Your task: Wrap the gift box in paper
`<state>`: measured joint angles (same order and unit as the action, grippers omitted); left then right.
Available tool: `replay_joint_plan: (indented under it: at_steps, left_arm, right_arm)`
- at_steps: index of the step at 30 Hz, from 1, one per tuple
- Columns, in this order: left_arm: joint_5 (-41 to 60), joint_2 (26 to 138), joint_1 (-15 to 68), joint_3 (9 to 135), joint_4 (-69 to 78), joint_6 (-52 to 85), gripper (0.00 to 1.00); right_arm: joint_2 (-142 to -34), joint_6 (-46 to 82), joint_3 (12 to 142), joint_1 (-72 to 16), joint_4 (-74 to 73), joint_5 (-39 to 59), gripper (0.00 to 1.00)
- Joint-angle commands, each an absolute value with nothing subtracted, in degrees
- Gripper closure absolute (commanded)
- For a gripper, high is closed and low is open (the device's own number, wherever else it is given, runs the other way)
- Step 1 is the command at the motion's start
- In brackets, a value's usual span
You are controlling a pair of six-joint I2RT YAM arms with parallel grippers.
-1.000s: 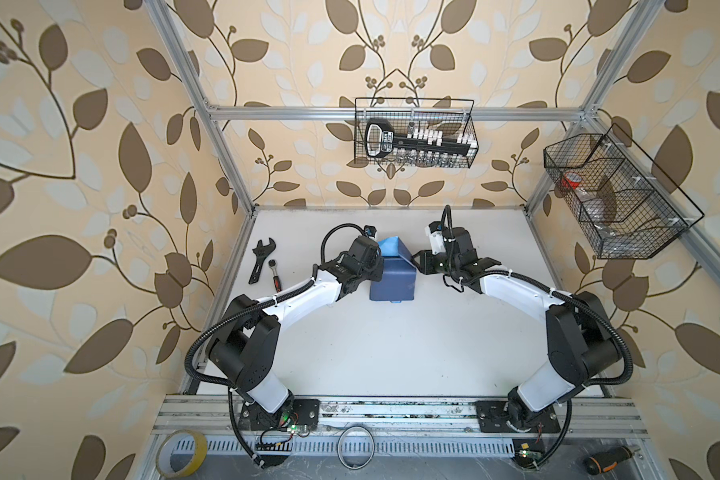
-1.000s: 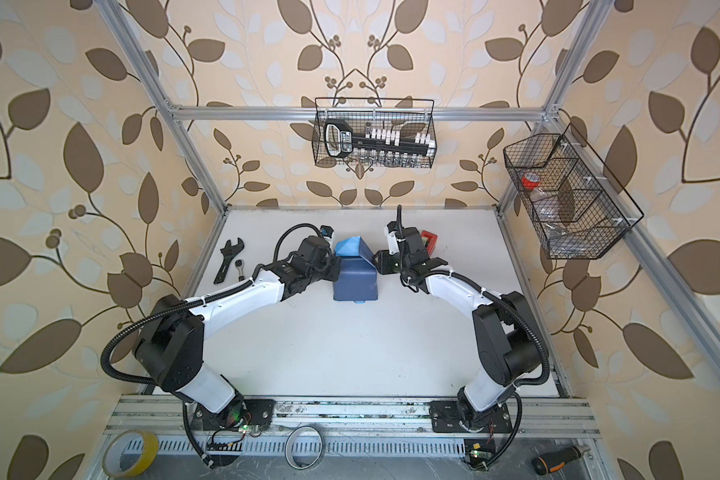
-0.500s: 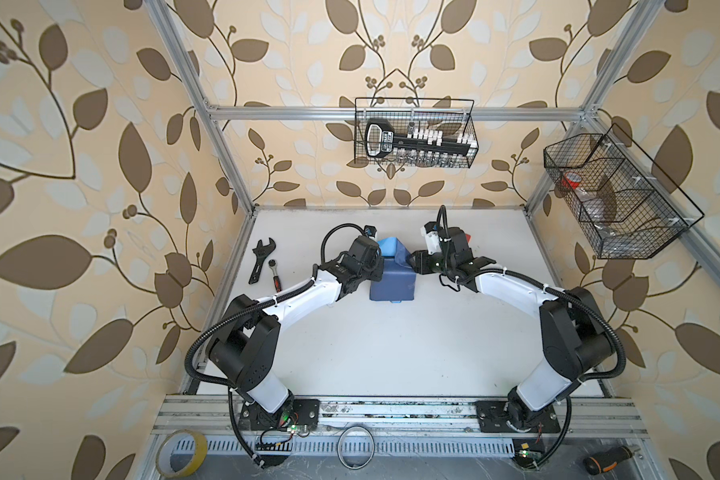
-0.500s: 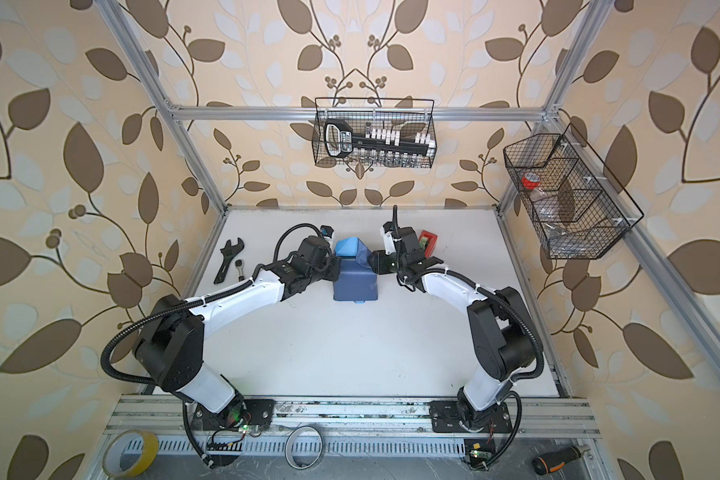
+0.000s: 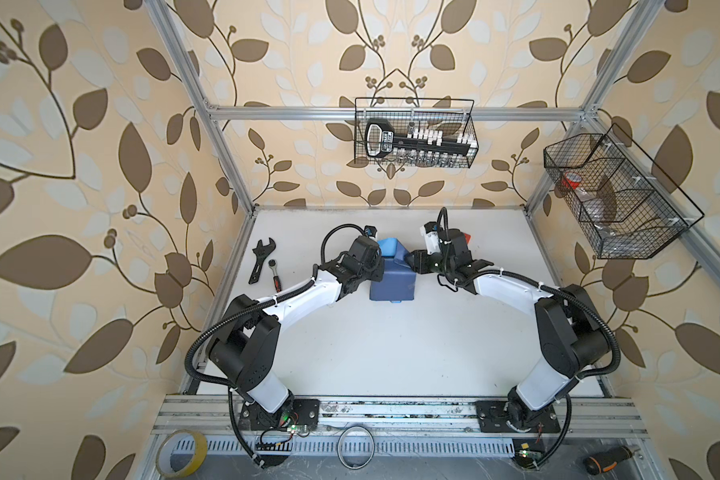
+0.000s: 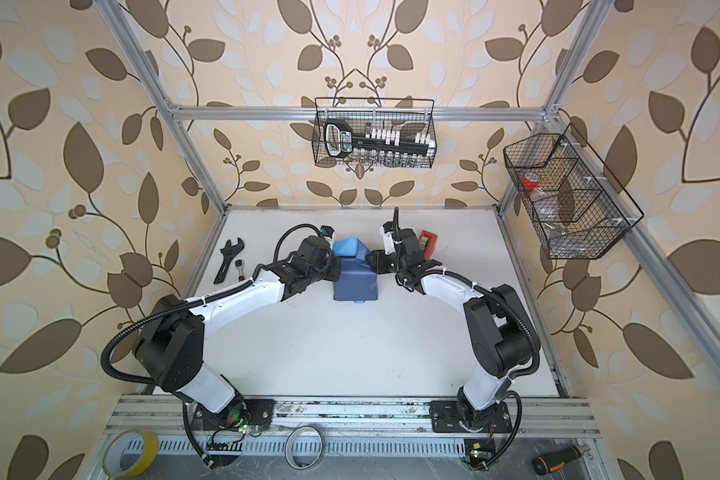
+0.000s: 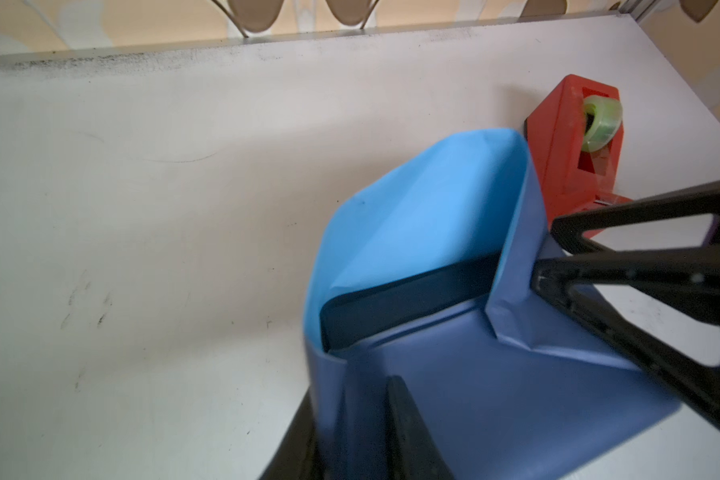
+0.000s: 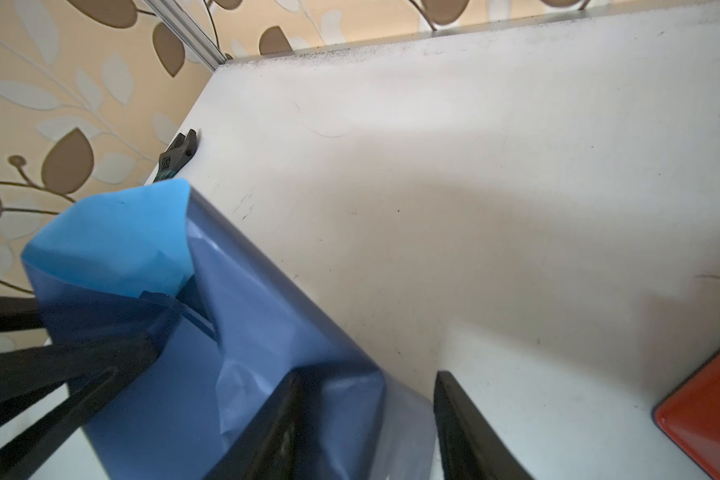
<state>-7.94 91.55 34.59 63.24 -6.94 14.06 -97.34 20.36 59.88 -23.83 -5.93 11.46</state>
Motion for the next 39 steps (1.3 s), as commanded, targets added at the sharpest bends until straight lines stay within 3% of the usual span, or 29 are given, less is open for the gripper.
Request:
replay_joint_plan:
  at_steps: [1, 6, 10, 14, 20, 25, 29, 39]
  left_arm:
    - [-6.3, 88.1, 35.0, 65.7, -7.5, 15.0, 0.61]
    - [-2.9, 79.5, 33.7, 62.0, -7.4, 17.7, 0.43]
    - [2.3, 74.7, 28.9, 57.4, -5.3, 23.8, 0.38]
    - [4.2, 76.1, 24.8, 58.5, -6.6, 26.0, 0.42]
    - [4.7, 84.7, 23.9, 64.7, -10.1, 24.7, 0.61]
    - [9.0, 89.1, 24.1, 66.0, -8.7, 24.5, 0.7]
    - [11.6, 90.3, 25.1, 65.2, -5.5, 25.2, 0.71]
    - [12.0, 93.6, 26.2, 66.2, -4.2, 25.1, 0.61]
  right_arm:
    - [-97.8, 19.8, 56.5, -23.6, -2.4, 11.2, 0.49]
    - [-97.2, 19.7, 55.5, -23.2, -2.8, 11.6, 0.49]
    - [-96.9, 19.5, 55.4, -23.1, -2.8, 11.6, 0.5]
    - [-96.7, 19.5, 55.5, -23.1, -2.9, 11.7, 0.5]
    - [-96.3, 19.5, 55.5, -23.2, -3.0, 11.8, 0.5]
    - [-96.3, 19.3, 55.5, -23.1, -2.9, 11.9, 0.51]
    - [-96.2, 19.3, 55.4, -23.2, -3.0, 11.9, 0.51]
    - [-96.3, 19.3, 55.5, -23.2, -2.9, 11.7, 0.51]
